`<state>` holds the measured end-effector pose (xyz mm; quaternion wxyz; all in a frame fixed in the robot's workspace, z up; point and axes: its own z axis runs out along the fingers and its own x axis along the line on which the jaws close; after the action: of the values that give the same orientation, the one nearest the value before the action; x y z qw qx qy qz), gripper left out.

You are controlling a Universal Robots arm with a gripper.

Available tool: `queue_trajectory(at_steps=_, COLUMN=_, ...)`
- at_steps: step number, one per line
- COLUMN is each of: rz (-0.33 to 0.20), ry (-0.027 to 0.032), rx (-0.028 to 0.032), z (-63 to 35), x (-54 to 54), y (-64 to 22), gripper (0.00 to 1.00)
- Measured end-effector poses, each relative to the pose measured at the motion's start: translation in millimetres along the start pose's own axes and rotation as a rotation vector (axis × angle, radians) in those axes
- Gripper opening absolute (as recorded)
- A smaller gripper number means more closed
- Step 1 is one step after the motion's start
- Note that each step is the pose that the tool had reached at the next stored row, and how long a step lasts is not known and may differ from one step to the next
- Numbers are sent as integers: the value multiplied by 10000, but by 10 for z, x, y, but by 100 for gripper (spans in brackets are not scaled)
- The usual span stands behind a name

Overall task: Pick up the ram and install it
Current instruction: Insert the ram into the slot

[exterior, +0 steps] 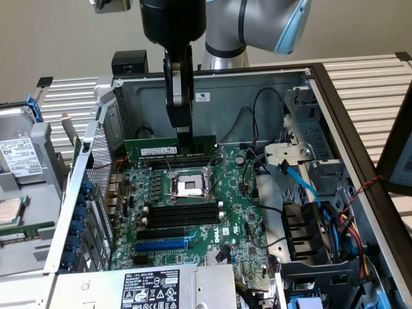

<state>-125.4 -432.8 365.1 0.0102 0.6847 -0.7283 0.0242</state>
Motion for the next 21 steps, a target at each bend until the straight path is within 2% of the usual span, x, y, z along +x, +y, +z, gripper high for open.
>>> queue_trajectory(at_steps=12, rz=360, ry=-12, rx=-17, z=224, x=-28, y=-241, gripper=13)
queue_trajectory(at_steps=21, rz=382, ry=-10, rx=-20, z=383, x=-87, y=-249, gripper=13)
